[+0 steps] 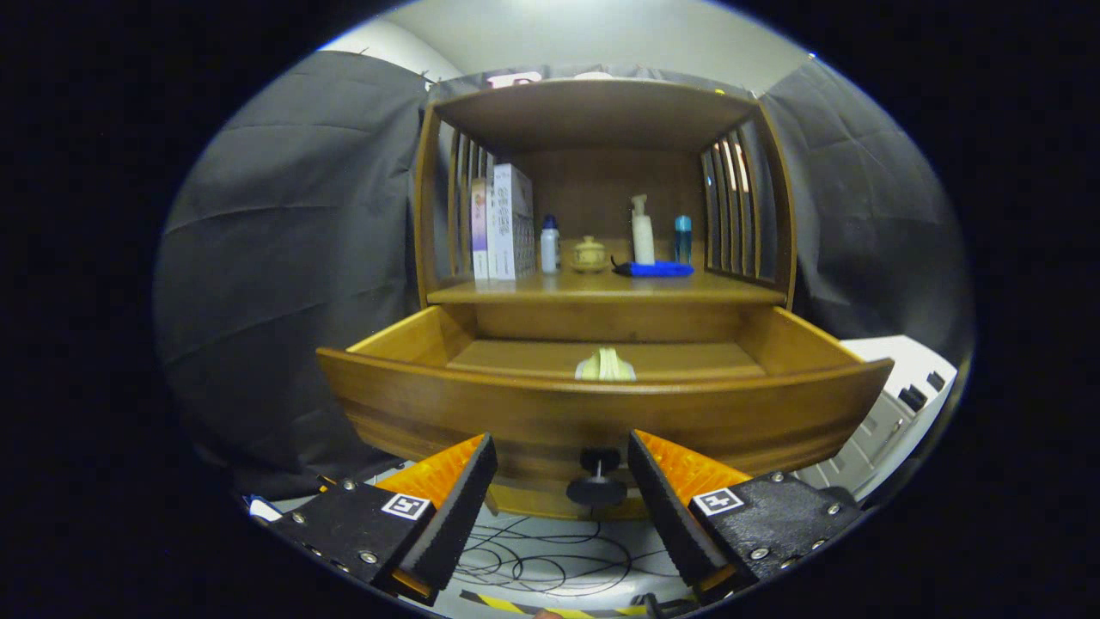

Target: Pull open the drawer, take out the items inside it, and place them on the countertop above the cabinet.

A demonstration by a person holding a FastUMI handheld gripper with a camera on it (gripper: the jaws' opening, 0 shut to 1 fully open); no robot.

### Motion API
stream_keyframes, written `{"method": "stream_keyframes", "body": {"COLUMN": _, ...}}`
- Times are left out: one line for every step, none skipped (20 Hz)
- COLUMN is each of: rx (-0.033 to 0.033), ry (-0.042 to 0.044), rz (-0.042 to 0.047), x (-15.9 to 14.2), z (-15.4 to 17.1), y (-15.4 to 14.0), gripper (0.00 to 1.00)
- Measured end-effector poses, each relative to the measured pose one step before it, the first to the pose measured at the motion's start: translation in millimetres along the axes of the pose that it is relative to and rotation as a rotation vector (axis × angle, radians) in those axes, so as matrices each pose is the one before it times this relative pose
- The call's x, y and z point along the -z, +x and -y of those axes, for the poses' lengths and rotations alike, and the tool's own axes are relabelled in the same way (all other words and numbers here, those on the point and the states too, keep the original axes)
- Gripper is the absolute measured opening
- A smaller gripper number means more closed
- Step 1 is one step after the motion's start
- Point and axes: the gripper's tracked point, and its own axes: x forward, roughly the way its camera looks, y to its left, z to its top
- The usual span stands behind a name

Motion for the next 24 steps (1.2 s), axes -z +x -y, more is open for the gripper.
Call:
{"method": "stream_keyframes", "body": {"rx": -0.00401, "ry": 0.0021, "rz": 0.03194, "x": -16.34, "z": -0.15, "y": -1.95, "gripper": 0.95}}
{"method": "stream_keyframes", "body": {"rx": 0.00705, "ry": 0.00277, "rz": 0.03047, "x": -14.55, "z": 2.32, "y": 0.76, "gripper": 0.95}}
{"method": "stream_keyframes", "body": {"rx": 0.01987, "ry": 0.00262, "rz": 0.00717, "x": -13.25, "z": 6.5, "y": 1.97, "gripper": 0.95}}
{"method": "stream_keyframes", "body": {"rx": 0.018, "ry": -0.0006, "rz": -0.02036, "x": -2.45, "z": 7.57, "y": 4.35, "gripper": 0.95}}
{"method": "stream_keyframes", "body": {"rx": 0.01594, "ry": -0.00852, "rz": -0.03158, "x": -1.69, "z": 6.37, "y": 4.63, "gripper": 0.95}}
{"method": "stream_keyframes", "body": {"rx": 0.0143, "ry": -0.01487, "rz": -0.01924, "x": -3.26, "z": 6.31, "y": 5.23, "gripper": 0.95}}
{"method": "stream_keyframes", "body": {"rx": 0.01918, "ry": -0.00987, "rz": -0.00693, "x": -6.48, "z": 7.19, "y": 6.99, "gripper": 0.95}}
{"method": "stream_keyframes", "body": {"rx": 0.01729, "ry": -0.00453, "rz": -0.00394, "x": -7.18, "z": 4.54, "y": 7.51, "gripper": 0.95}}
{"method": "stream_keyframes", "body": {"rx": 0.0154, "ry": 0.00483, "rz": -0.01603, "x": -3.18, "z": 4.23, "y": 8.71, "gripper": 0.95}}
{"method": "stream_keyframes", "body": {"rx": 0.01271, "ry": 0.00676, "rz": -0.0294, "x": -0.18, "z": 2.52, "y": 9.12, "gripper": 0.95}}
{"method": "stream_keyframes", "body": {"rx": 0.00898, "ry": 0.00747, "rz": -0.03804, "x": 0.8, "z": 1.76, "y": 10.4, "gripper": 0.95}}
{"method": "stream_keyframes", "body": {"rx": 0.0078, "ry": 0.01207, "rz": -0.04362, "x": 2.21, "z": 0.89, "y": 9.88, "gripper": 0.95}}
{"method": "stream_keyframes", "body": {"rx": -0.00157, "ry": 0.01935, "rz": -0.05117, "x": 5.21, "z": -0.13, "y": 11.16, "gripper": 0.95}}
{"method": "stream_keyframes", "body": {"rx": -0.00792, "ry": 0.02217, "rz": -0.07006, "x": 9.52, "z": -2.89, "y": 7.8, "gripper": 0.95}}
{"method": "stream_keyframes", "body": {"rx": -0.00605, "ry": 0.01368, "rz": -0.03912, "x": 6.71, "z": -0.52, "y": 3.07, "gripper": 0.96}}
{"method": "stream_keyframes", "body": {"rx": 0.00512, "ry": -0.001, "rz": -0.02396, "x": 1.62, "z": 1.34, "y": 11.37, "gripper": 0.95}}
{"method": "stream_keyframes", "body": {"rx": 0.0071, "ry": -0.00654, "rz": -0.01437, "x": -1.27, "z": 1.05, "y": 10.08, "gripper": 0.95}}
{"method": "stream_keyframes", "body": {"rx": 0.00277, "ry": -0.00087, "rz": -0.01841, "x": 1.37, "z": -1.85, "y": 8.55, "gripper": 0.95}}
{"method": "stream_keyframes", "body": {"rx": -0.00406, "ry": -0.00018, "rz": -0.02392, "x": 2.01, "z": -2.77, "y": 6.45, "gripper": 0.95}}
{"method": "stream_keyframes", "body": {"rx": 0.00211, "ry": -0.00063, "rz": -0.02508, "x": 2.55, "z": -0.93, "y": 6.0, "gripper": 0.95}}
{"method": "stream_keyframes", "body": {"rx": 0.00259, "ry": -0.00027, "rz": -0.02215, "x": 0.66, "z": -0.49, "y": 5.63, "gripper": 0.95}}
{"method": "stream_keyframes", "body": {"rx": 0.00886, "ry": 0.01628, "rz": -0.03052, "x": 2.88, "z": 0.63, "y": 4.92, "gripper": 0.95}}
{"method": "stream_keyframes", "body": {"rx": -0.00787, "ry": 0.01583, "rz": -0.01333, "x": 0.71, "z": -1.94, "y": 3.68, "gripper": 0.95}}
{"method": "stream_keyframes", "body": {"rx": 0.00179, "ry": 0.01201, "rz": -0.00797, "x": -2.74, "z": -2.34, "y": 5.87, "gripper": 0.96}}
